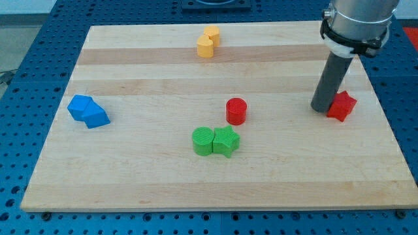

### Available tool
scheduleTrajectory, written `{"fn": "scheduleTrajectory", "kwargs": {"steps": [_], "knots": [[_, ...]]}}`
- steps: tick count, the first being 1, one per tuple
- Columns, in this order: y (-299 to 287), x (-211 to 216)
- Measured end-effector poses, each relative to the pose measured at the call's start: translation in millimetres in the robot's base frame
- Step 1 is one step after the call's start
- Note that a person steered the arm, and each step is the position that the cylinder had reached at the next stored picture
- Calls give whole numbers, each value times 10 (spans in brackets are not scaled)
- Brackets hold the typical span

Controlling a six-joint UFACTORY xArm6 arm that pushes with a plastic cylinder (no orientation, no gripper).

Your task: Move the red circle into the green star

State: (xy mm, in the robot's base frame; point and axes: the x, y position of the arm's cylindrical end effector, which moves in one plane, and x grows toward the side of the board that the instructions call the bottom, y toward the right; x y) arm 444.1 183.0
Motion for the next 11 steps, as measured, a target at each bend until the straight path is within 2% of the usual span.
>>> {"fn": "scheduleTrajectory", "kwargs": {"steps": [1, 2, 3, 4, 6, 7, 8, 11], "knots": [[-768, -229], [-1368, -247], [-1611, -150], [-1682, 50], [-1694, -46], [-1919, -43], [-1940, 102], [-1616, 218]]}}
